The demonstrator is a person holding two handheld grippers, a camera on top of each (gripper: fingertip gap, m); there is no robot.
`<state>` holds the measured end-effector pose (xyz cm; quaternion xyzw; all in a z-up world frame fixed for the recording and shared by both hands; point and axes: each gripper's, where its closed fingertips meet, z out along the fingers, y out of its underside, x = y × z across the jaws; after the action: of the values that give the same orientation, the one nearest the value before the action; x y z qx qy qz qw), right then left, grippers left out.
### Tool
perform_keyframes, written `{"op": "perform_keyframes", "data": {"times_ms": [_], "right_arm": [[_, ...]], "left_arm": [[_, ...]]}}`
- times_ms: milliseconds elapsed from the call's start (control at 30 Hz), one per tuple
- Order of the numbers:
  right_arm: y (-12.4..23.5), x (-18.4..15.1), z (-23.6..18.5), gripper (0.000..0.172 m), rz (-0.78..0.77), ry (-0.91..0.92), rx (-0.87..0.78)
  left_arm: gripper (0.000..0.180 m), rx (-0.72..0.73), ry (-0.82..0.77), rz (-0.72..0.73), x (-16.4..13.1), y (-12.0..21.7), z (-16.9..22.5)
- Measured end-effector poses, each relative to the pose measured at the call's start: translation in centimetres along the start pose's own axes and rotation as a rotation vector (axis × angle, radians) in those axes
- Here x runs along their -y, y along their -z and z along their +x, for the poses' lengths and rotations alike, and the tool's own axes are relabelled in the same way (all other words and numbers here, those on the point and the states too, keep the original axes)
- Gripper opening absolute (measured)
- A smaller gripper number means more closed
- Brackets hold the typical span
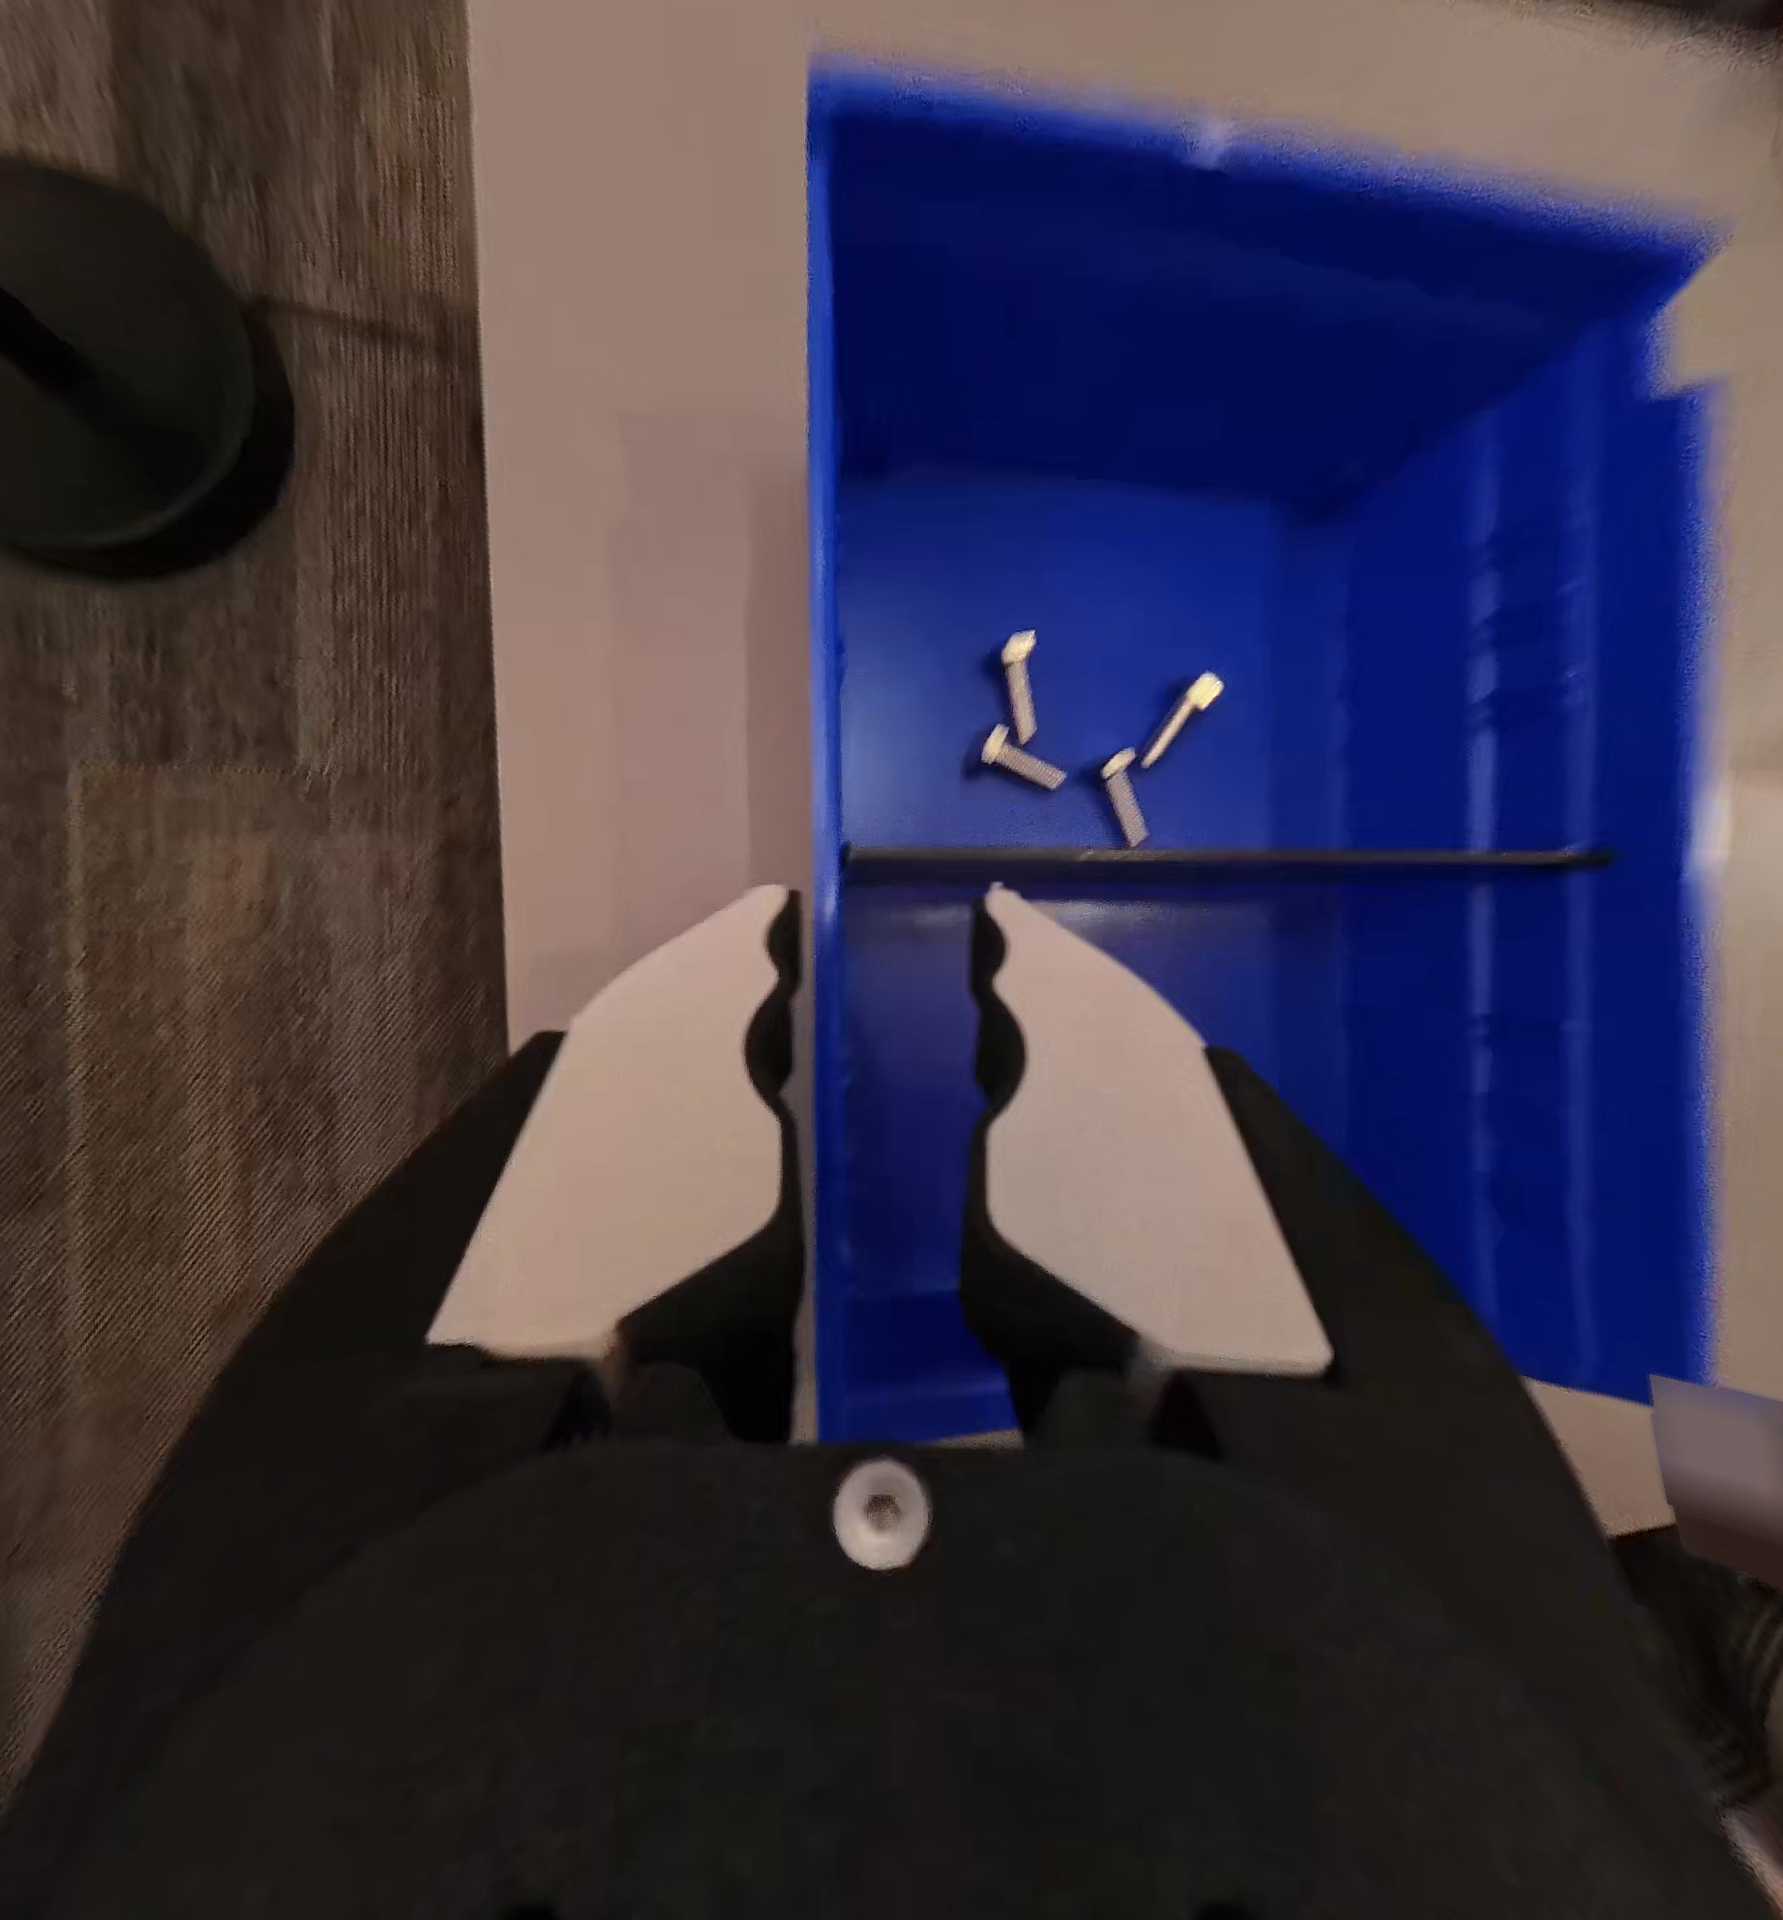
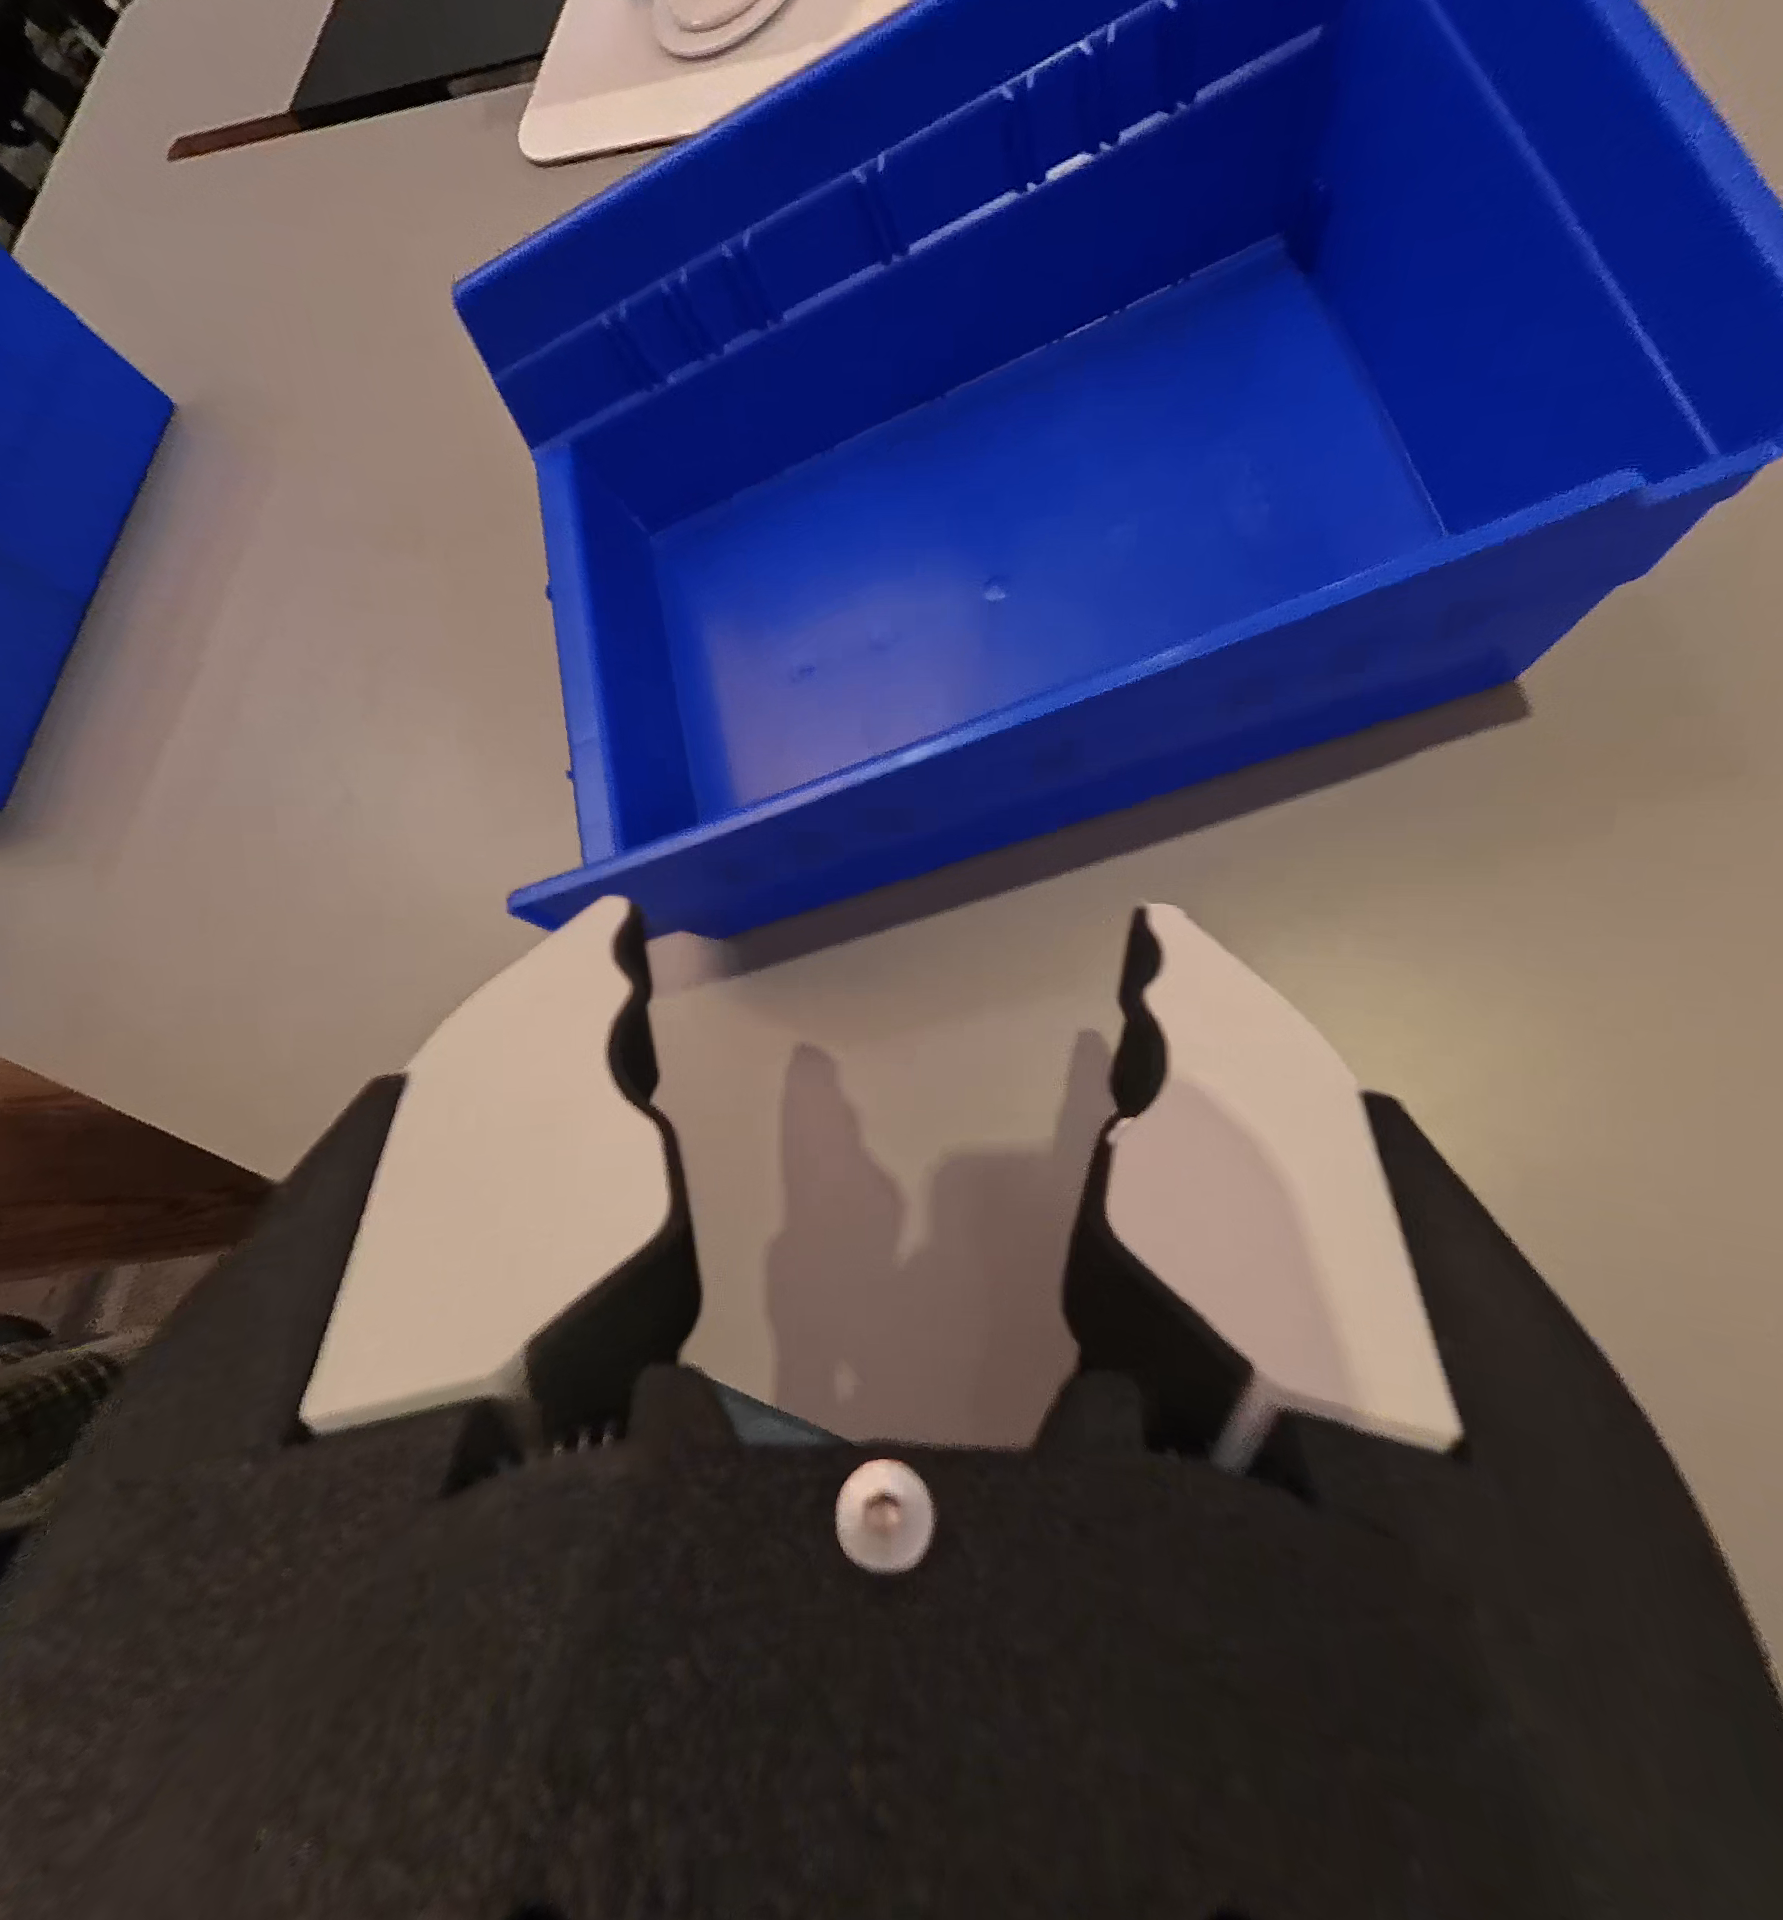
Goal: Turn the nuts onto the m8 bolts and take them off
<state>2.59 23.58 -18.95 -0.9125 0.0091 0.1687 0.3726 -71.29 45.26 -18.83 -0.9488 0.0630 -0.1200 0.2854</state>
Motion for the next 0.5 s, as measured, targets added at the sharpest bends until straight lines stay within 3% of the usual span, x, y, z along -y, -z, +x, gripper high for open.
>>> {"op": "perform_keyframes", "data": {"times_ms": [100,200,333,500], "right_arm": [[-0.5,1.4,0.3,0.098,0.012,-0.032,-0.036],[-1.7,2.3,1.3,0.103,-0.007,-0.061,-0.094],[-4.1,1.6,4.2,0.104,-0.102,-0.107,-0.215],[-6.7,0.3,5.2,0.097,-0.169,-0.191,-0.202]], "left_arm": [[0.051,-0.090,-0.008,0.220,3.3,4.1,4.1],[0.064,-0.089,-0.109,0.331,4.4,7.4,9.6],[0.070,-0.094,-0.264,0.394,3.0,9.6,18.0],[0.071,-0.169,-0.413,0.361,-0.6,9.1,26.2]]}}
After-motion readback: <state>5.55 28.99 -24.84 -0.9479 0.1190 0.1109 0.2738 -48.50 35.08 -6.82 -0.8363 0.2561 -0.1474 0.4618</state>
